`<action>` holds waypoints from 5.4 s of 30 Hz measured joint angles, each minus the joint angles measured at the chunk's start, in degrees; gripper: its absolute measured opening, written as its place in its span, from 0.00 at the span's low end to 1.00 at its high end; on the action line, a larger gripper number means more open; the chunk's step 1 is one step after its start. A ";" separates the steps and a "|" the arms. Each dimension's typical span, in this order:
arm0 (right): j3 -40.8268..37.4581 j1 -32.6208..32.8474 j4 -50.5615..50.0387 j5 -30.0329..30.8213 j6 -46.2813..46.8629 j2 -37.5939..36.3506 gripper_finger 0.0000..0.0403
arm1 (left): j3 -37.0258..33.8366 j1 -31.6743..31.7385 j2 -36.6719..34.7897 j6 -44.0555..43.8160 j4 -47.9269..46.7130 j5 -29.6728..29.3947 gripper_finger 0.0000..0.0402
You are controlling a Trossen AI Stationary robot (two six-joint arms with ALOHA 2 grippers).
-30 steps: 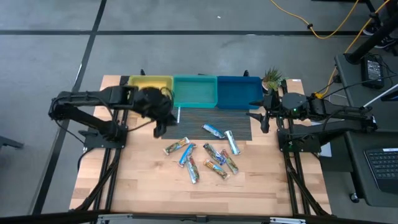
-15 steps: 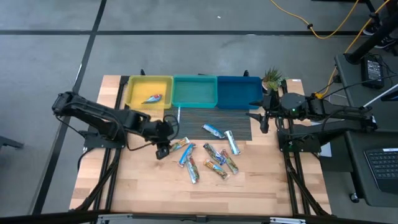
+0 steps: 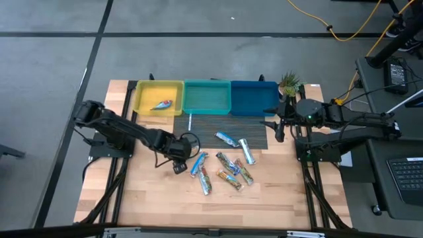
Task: Pick and place Granola Bars by type
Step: Put the yellow granola bar into the green bin, then put the blue granola bar into the dark blue bin
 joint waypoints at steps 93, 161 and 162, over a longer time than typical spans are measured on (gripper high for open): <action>0.06 0.01 -0.02 -2.58 1.42 3.42 0.57 | 30.86 38.96 0.03 35.51 0.75 0.07 0.07; 0.04 0.01 2.47 -8.77 -2.97 13.63 0.57 | 30.86 33.36 -12.68 35.54 -5.47 21.02 0.33; 0.04 -0.13 2.78 -8.60 -2.23 14.06 0.57 | 30.86 32.35 -14.72 35.17 -5.32 20.80 0.33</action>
